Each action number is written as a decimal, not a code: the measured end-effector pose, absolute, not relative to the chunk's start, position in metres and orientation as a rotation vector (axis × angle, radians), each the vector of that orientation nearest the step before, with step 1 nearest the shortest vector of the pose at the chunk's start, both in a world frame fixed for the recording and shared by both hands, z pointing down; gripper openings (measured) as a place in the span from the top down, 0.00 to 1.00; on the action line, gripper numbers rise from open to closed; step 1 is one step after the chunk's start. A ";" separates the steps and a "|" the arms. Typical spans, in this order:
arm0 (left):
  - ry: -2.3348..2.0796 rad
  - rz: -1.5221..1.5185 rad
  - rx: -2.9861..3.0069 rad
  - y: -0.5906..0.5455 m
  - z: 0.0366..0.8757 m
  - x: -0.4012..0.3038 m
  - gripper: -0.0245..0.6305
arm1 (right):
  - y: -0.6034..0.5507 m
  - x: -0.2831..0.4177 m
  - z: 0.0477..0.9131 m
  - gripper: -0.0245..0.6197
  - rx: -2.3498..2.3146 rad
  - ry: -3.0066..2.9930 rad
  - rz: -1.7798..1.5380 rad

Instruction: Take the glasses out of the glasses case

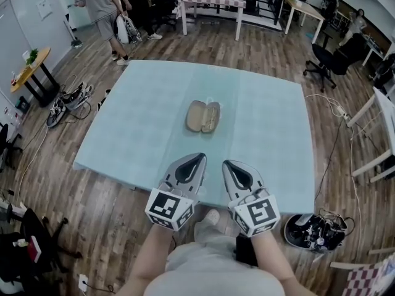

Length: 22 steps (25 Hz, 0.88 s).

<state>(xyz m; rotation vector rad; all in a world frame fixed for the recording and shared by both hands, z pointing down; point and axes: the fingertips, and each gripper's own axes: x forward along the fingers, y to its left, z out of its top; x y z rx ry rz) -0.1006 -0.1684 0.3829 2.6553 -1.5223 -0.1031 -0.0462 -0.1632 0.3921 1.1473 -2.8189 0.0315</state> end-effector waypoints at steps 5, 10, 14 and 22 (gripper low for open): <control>-1.472 -0.016 2.602 -0.206 0.397 -0.098 0.94 | -0.197 -0.048 0.393 0.95 1.149 -2.811 0.046; -1.337 0.110 2.610 -0.231 0.415 -0.087 0.81 | -0.226 -0.052 0.397 0.95 1.136 -2.814 0.057; -1.314 0.152 2.565 -0.255 0.423 -0.090 0.81 | -0.249 -0.054 0.399 0.95 1.137 -2.813 0.067; -1.362 0.205 2.514 -0.295 0.431 -0.103 0.82 | -0.280 -0.053 0.404 0.95 1.139 -2.802 0.098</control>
